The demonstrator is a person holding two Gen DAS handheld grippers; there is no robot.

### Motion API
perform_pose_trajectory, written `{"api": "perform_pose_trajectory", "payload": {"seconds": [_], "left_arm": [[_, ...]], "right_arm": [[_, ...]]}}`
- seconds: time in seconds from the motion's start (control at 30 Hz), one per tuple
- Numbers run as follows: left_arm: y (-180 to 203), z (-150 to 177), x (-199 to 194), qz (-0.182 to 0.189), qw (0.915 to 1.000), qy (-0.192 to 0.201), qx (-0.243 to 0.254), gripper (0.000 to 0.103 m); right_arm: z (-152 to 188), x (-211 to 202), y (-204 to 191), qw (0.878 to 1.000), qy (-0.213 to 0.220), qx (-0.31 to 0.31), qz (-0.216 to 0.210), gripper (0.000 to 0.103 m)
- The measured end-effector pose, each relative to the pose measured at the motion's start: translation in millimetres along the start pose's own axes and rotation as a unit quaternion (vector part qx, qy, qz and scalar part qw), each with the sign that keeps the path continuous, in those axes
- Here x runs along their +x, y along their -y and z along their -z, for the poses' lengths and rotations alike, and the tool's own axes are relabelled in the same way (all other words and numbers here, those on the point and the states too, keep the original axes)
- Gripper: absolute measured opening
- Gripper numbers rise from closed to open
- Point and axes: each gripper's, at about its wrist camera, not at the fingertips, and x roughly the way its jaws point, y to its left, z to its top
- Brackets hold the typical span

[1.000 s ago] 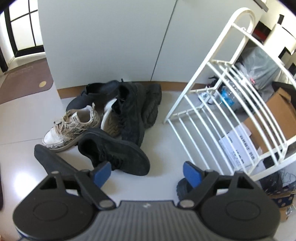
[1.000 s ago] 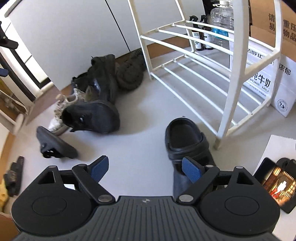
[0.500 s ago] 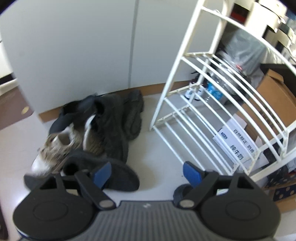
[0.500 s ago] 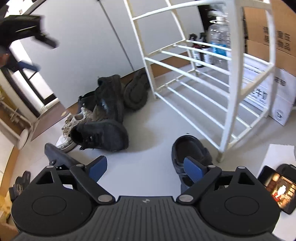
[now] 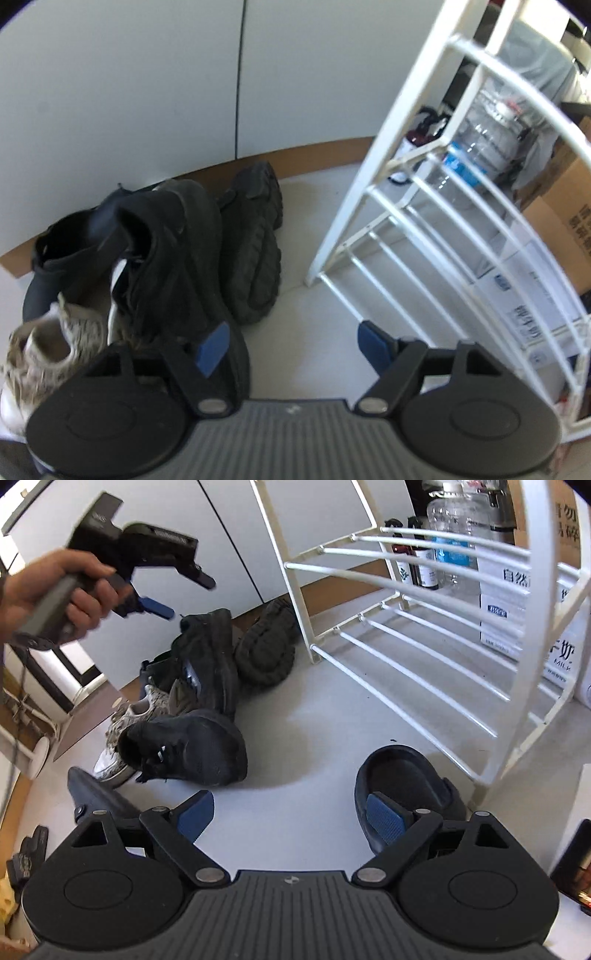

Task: Organize scattered shoes
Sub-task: 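Move the left tool down to the second black clog in the pile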

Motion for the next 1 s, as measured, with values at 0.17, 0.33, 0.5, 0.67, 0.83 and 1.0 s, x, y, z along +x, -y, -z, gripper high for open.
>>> {"api": "perform_pose_trajectory", "payload": {"seconds": [0.17, 0.33, 0.5, 0.67, 0.83, 1.0], "left_arm": [[-21.0, -19.3, 24.6, 0.007, 0.9997, -0.001, -0.022, 0.079], [-28.2, -43.5, 48.8, 0.021, 0.9992, -0.008, -0.033, 0.075], [-27.2, -58.3, 75.7, 0.035, 0.9986, -0.019, -0.035, 0.065], [-30.0, -70.3, 105.2, 0.023, 0.9985, -0.021, -0.045, 0.065], [-38.0, -81.3, 132.7, 0.004, 0.9981, -0.022, -0.058, 0.06], [-36.1, -86.3, 143.5, -0.015, 0.9981, -0.028, -0.052, 0.051]], "right_arm": [[-10.9, 23.3, -4.2, 1.0, -0.007, -0.015, 0.006, 0.093], [-20.9, 44.5, -12.3, 1.0, -0.002, -0.018, 0.001, 0.093], [-23.5, 63.8, -16.5, 1.0, -0.009, -0.019, -0.003, 0.093], [-23.8, 81.4, -17.0, 0.999, -0.021, -0.025, -0.004, 0.093], [-25.4, 95.8, -12.2, 0.999, -0.029, -0.016, -0.003, 0.093], [-27.5, 109.8, -10.3, 0.999, -0.035, -0.016, -0.008, 0.093]]}}
